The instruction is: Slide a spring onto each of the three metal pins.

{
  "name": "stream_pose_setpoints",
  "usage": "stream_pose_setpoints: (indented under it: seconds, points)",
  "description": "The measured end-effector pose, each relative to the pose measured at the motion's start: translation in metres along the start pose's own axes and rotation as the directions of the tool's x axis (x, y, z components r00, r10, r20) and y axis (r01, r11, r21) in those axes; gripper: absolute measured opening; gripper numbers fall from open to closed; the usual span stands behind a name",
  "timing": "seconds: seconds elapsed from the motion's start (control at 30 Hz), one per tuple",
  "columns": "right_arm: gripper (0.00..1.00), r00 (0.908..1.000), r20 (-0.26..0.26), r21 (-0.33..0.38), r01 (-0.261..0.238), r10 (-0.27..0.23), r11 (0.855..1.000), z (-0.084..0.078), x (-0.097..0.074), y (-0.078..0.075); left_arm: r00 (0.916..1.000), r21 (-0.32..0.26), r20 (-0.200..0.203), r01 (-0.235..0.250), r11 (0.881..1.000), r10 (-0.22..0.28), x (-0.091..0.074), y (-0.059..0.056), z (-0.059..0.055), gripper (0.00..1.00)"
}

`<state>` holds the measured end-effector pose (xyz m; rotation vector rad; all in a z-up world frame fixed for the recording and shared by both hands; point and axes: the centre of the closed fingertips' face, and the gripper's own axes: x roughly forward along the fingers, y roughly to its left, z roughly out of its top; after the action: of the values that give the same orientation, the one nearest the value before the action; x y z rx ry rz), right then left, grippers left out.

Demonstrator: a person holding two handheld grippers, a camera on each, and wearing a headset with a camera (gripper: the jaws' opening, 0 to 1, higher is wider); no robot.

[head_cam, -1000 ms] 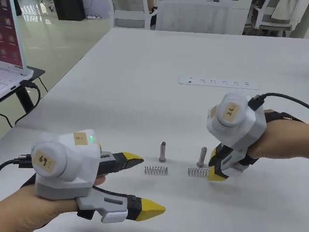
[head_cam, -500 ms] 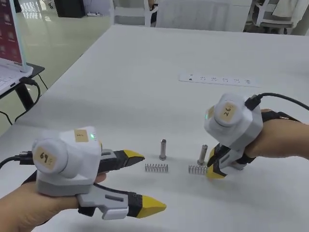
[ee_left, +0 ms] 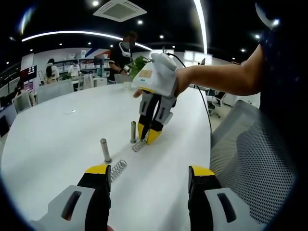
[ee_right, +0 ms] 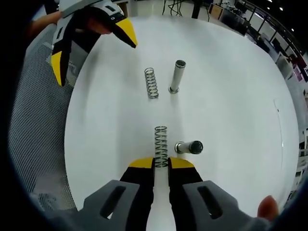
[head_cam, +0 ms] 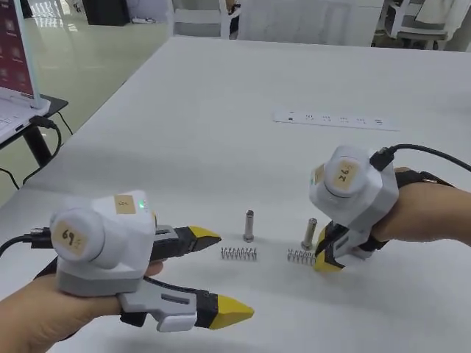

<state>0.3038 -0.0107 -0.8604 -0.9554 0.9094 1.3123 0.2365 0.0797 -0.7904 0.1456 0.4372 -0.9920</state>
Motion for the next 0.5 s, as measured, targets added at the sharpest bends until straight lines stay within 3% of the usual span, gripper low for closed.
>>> stream_pose_setpoints:
  seconds: [0.5]
  points:
    - [0.08, 0.9999, -0.012, 0.003, 0.003, -0.003, 1.0, 0.003, -0.02, 0.009, 0.9998, 0.02, -0.008, 0.017, 1.0, -0.017, 0.001, -0.001, 0.002, 0.58]
